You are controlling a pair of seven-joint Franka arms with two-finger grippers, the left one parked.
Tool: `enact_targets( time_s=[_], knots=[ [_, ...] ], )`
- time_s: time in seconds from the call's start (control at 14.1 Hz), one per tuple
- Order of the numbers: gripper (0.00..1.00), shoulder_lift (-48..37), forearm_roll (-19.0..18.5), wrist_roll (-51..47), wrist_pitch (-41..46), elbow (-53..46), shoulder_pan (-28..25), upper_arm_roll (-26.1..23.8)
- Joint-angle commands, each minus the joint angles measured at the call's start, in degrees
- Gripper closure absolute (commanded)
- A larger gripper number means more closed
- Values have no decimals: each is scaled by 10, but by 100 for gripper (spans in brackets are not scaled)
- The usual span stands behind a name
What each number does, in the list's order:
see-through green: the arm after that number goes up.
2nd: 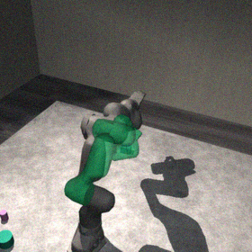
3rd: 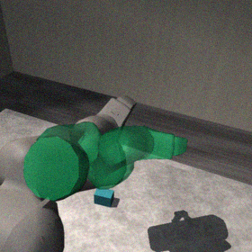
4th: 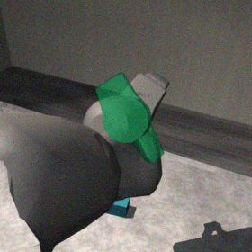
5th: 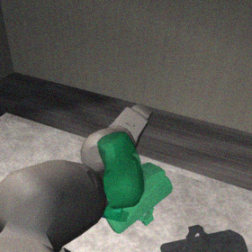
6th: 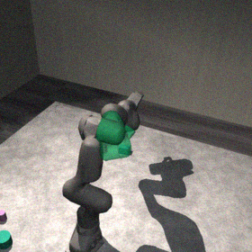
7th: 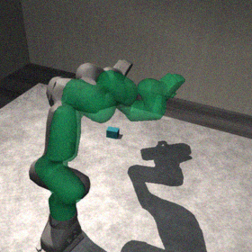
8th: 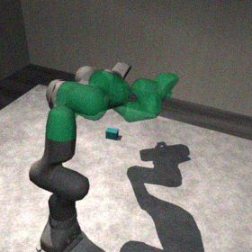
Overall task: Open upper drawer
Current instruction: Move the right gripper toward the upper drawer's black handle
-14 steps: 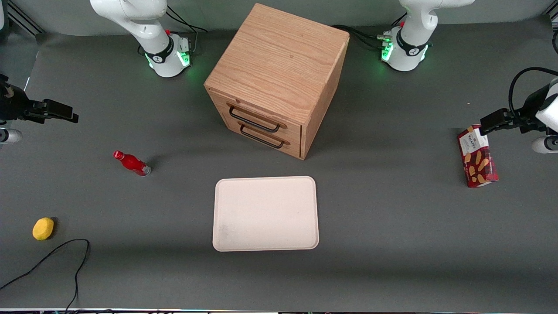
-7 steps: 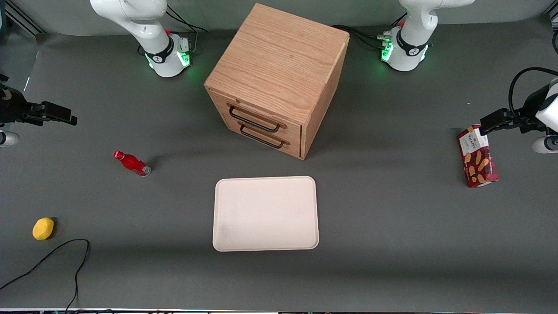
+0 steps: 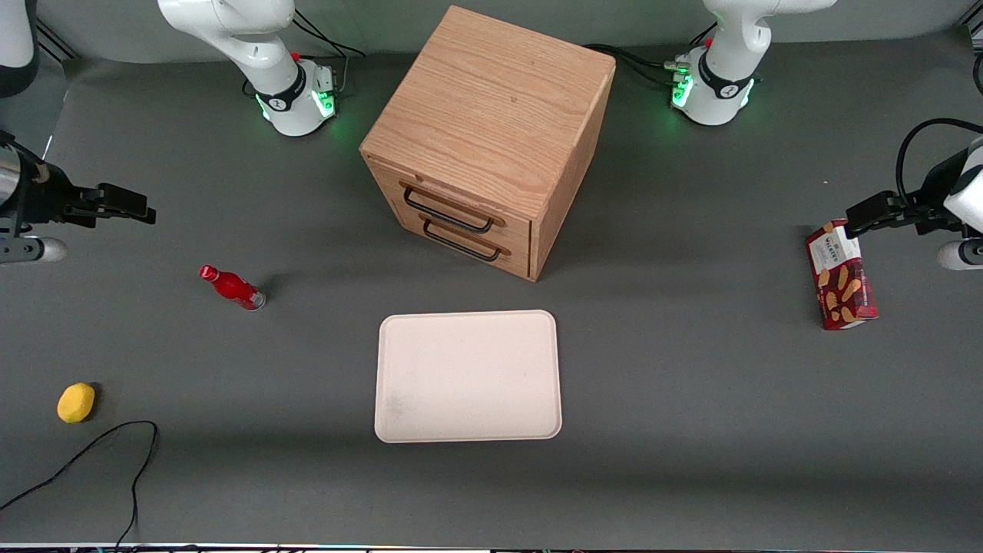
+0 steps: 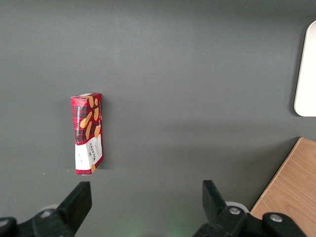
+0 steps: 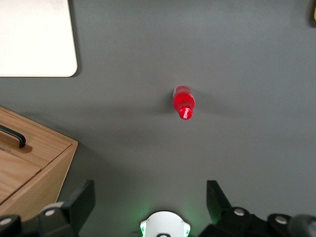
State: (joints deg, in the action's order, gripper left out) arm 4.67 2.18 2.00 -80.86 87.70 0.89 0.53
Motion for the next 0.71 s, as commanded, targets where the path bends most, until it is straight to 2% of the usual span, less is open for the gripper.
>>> enact_targets(
  time_s=[0.0, 0.14, 0.36, 0.64],
  knots=[
    [0, 30, 20, 8, -8, -6, -10, 4],
    [0, 44, 27, 12, -24, -9, -55, 4],
    [0, 69, 25, 80, -43, -20, -120, 4],
    [0, 108, 37, 111, -52, -45, -177, 1]
  ],
)
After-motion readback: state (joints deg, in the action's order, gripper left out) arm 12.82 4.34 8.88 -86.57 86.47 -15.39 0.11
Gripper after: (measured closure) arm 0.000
